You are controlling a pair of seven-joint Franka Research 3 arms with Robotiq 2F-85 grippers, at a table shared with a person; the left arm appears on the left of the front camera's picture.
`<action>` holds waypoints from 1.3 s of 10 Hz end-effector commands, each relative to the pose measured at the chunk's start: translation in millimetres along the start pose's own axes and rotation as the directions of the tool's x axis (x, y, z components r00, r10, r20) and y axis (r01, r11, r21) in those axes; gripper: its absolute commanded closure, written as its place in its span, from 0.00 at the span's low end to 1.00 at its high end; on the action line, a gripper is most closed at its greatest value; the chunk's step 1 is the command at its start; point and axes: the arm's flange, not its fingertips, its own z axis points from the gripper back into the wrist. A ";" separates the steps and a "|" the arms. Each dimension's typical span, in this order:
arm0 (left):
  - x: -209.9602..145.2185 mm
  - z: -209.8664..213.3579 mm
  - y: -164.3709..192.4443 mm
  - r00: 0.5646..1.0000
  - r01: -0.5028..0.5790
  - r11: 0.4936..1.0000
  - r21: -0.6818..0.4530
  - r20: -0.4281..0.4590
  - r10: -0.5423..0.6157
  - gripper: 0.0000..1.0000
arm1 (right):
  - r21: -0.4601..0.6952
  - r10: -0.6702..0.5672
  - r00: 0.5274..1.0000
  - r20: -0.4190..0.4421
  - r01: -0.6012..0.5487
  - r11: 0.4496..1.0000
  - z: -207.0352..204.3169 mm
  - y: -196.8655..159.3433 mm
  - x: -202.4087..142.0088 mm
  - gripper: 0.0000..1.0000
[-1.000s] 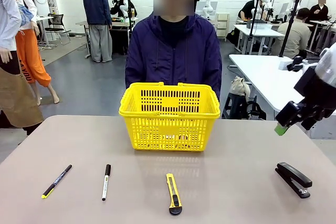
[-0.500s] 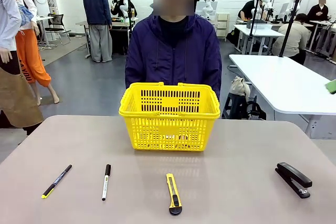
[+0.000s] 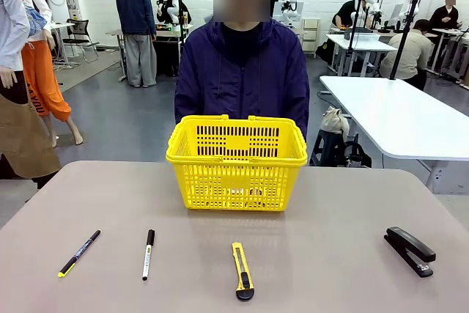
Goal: Place the items the person wants into the basket.
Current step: Pick up the item the person points to and place it in the Market Basket.
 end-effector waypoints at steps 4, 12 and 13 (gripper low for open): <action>-0.3 0.5 0.8 1.000 0.015 1.000 -0.016 0.014 -0.014 0.00 | 0.027 0.181 0.983 0.035 -0.182 0.983 13.9 -17.9 -8.9 0.00; -0.3 0.5 0.8 1.000 0.015 1.000 -0.016 0.014 -0.014 0.00 | -0.002 0.184 0.983 0.012 -0.184 0.983 23.4 -12.6 -6.4 0.00; -0.3 0.5 0.8 1.000 0.015 1.000 -0.016 0.014 -0.014 0.00 | -0.002 0.184 0.983 0.012 -0.184 0.983 23.4 -12.6 -6.4 0.00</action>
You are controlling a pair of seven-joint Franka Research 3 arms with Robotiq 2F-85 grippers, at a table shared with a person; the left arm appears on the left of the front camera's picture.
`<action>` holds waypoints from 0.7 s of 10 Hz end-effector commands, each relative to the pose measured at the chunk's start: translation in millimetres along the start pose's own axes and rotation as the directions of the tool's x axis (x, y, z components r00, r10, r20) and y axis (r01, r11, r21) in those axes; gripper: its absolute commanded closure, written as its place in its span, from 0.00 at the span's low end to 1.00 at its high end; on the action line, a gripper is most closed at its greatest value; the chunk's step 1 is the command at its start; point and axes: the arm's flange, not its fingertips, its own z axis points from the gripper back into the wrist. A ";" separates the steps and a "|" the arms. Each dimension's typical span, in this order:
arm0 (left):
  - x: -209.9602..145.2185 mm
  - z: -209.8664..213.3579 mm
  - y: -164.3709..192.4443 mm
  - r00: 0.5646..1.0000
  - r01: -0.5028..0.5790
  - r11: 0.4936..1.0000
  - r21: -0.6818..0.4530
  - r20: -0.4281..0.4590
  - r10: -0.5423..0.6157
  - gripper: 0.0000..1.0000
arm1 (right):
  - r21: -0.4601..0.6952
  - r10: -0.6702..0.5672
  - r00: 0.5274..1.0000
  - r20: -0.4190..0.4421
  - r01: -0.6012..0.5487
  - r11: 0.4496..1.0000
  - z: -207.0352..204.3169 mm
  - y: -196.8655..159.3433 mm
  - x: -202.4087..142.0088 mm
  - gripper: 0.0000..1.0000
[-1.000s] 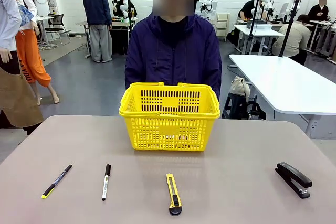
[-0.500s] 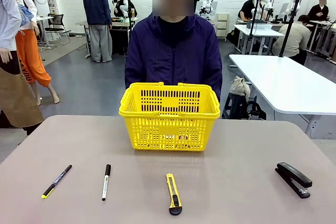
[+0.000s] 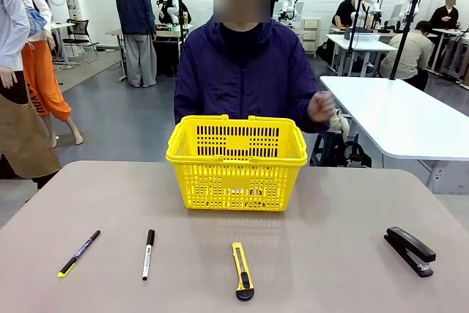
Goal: Place the items the person wants into the basket.
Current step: Pick up the item the person points to and place it in the Market Basket.
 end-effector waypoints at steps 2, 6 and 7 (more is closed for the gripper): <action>-0.4 0.7 1.0 1.000 0.014 1.000 -0.016 0.015 -0.013 0.00 | 0.008 0.019 1.000 0.009 -0.019 1.000 0.4 1.0 0.2 0.00; -0.4 0.7 1.0 1.000 0.014 1.000 -0.016 0.015 -0.013 0.00 | 0.008 0.019 1.000 0.009 -0.019 1.000 0.4 1.0 0.2 0.00; -0.4 0.7 1.0 1.000 0.014 1.000 -0.016 0.015 -0.013 0.00 | 0.008 0.019 1.000 0.009 -0.019 1.000 0.4 1.0 0.2 0.00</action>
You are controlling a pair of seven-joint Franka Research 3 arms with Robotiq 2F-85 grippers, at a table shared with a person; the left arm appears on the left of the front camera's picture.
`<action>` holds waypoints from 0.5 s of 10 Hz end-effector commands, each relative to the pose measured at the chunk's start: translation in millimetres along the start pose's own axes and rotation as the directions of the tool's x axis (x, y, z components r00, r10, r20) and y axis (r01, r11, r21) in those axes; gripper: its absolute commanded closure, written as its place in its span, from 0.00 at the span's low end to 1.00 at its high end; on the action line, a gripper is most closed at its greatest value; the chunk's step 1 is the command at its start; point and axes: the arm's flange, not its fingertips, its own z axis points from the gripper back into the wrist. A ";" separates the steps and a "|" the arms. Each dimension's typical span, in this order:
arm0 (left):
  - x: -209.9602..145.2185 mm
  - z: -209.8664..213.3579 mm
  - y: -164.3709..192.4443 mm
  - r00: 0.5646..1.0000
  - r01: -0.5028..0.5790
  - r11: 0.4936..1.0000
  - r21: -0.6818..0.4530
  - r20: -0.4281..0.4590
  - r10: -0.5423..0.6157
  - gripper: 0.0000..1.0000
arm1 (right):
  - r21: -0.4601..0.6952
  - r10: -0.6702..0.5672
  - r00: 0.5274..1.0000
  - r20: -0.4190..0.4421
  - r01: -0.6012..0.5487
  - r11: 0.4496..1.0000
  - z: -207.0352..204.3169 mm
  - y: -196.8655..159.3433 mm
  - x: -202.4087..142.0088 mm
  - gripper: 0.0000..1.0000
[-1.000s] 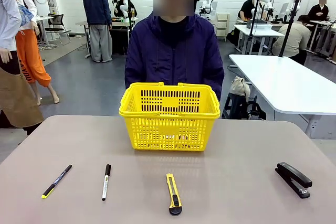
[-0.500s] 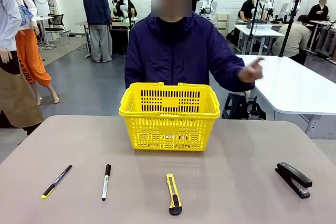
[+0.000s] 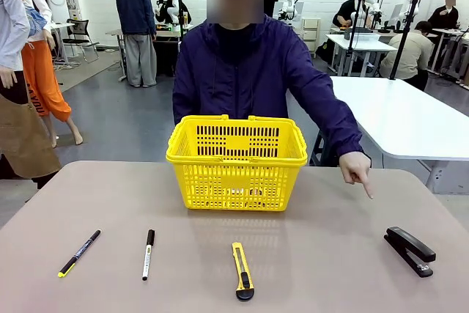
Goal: Place the items the person wants into the basket.
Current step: Pick up the item the person points to and place it in the Market Basket.
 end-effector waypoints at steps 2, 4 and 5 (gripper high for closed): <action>-0.4 0.7 1.0 1.000 0.013 1.000 -0.016 0.014 -0.013 0.00 | 0.007 0.018 1.000 0.010 -0.018 1.000 0.7 0.9 -0.1 0.00; -0.4 0.7 1.0 1.000 0.013 1.000 -0.016 0.014 -0.013 0.00 | 0.007 0.018 1.000 0.010 -0.018 1.000 0.7 0.9 -0.1 0.00; -0.4 0.7 1.0 1.000 0.013 1.000 -0.016 0.014 -0.013 0.00 | 0.007 0.018 1.000 0.010 -0.018 1.000 0.7 0.9 -0.1 0.00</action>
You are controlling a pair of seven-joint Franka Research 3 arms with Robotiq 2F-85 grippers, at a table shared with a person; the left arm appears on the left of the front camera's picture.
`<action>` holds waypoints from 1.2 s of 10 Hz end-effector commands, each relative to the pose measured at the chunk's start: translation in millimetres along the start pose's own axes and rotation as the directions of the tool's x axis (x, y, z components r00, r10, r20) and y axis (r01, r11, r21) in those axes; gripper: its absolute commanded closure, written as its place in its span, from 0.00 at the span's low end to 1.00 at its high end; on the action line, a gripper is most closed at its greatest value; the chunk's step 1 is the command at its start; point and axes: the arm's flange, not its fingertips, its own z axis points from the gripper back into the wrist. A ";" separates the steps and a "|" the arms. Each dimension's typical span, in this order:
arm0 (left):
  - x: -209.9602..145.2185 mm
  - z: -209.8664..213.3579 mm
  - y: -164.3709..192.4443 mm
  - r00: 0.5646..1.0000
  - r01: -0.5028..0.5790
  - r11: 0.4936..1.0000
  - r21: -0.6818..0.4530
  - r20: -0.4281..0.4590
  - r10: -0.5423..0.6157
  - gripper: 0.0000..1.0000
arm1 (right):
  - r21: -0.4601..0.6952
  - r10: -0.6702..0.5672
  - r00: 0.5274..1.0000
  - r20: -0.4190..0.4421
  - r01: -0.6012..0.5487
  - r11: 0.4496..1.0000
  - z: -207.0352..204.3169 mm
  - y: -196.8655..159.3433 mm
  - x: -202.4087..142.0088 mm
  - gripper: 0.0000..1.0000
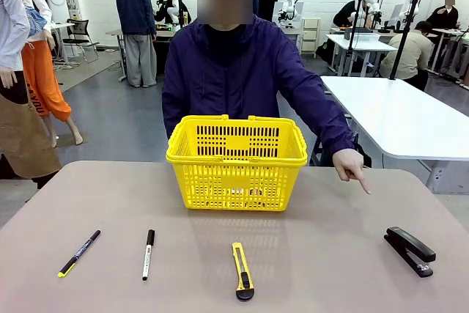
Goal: Place the items the person wants into the basket.
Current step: Pick up the item the person points to and place it in the Market Basket.
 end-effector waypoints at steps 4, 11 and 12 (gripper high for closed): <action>-0.4 0.7 1.0 1.000 0.013 1.000 -0.015 0.014 -0.013 0.00 | -0.165 -0.337 0.909 -0.247 0.303 0.938 -86.6 -4.0 44.6 0.00; -0.4 0.7 1.0 1.000 0.013 1.000 -0.015 0.014 -0.013 0.00 | -0.461 -0.653 0.555 -0.515 0.463 0.757 -184.1 -18.1 15.5 0.00; -0.4 0.7 1.0 1.000 0.013 1.000 -0.015 0.014 -0.013 0.00 | -0.476 -0.701 0.531 -0.476 0.515 0.713 -197.9 -31.6 6.3 0.00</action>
